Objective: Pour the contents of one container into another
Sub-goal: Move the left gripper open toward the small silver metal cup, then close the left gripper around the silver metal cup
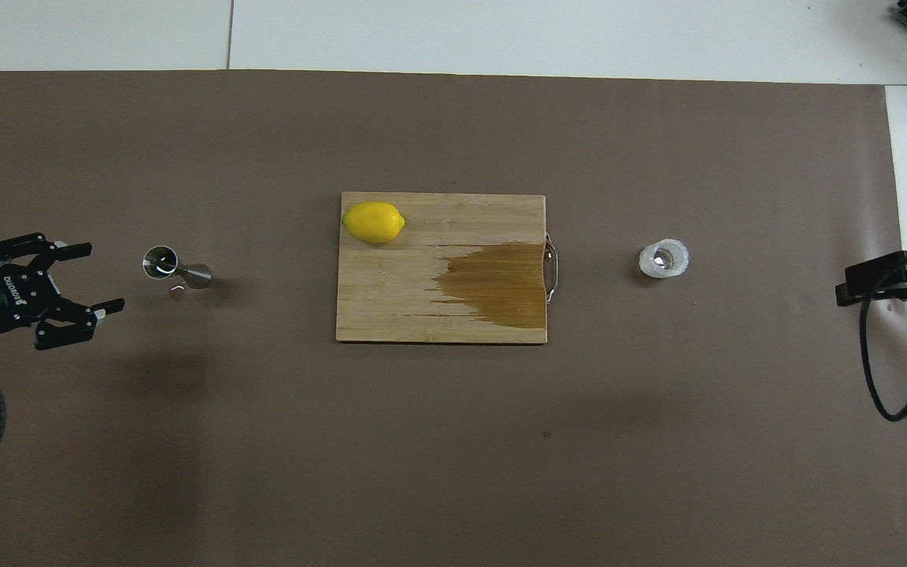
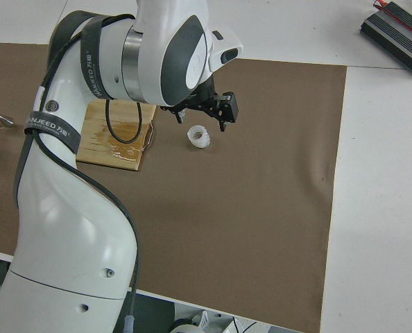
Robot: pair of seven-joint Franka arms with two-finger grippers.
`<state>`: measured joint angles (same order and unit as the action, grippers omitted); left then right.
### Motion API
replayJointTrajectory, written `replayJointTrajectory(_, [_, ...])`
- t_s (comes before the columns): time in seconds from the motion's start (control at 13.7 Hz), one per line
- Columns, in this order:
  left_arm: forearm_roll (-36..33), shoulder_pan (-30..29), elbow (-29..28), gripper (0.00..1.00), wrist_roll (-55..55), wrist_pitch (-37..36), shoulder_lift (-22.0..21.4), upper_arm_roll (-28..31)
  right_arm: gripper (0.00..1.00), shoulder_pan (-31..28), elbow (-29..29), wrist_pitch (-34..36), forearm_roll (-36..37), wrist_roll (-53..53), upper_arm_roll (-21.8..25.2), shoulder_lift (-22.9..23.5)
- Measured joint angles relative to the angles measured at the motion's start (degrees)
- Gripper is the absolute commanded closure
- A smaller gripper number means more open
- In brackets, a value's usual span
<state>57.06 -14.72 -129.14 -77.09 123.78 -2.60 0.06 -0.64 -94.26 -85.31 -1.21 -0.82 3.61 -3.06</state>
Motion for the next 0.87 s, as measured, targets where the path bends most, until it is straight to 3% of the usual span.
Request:
replayJointTrajectory(0.29, [6.0,0.6,-3.0,0.00,2.1,2.3,0.4,-0.6,0.00,0.0,0.0,0.0,0.0,0.0,0.0,0.0])
replayJointTrajectory(0.87, [17.0,3.3,-3.6,0.00,12.4,6.0,5.0,-0.8,0.00,0.0,0.0,0.0,0.0,0.0,0.0,0.0])
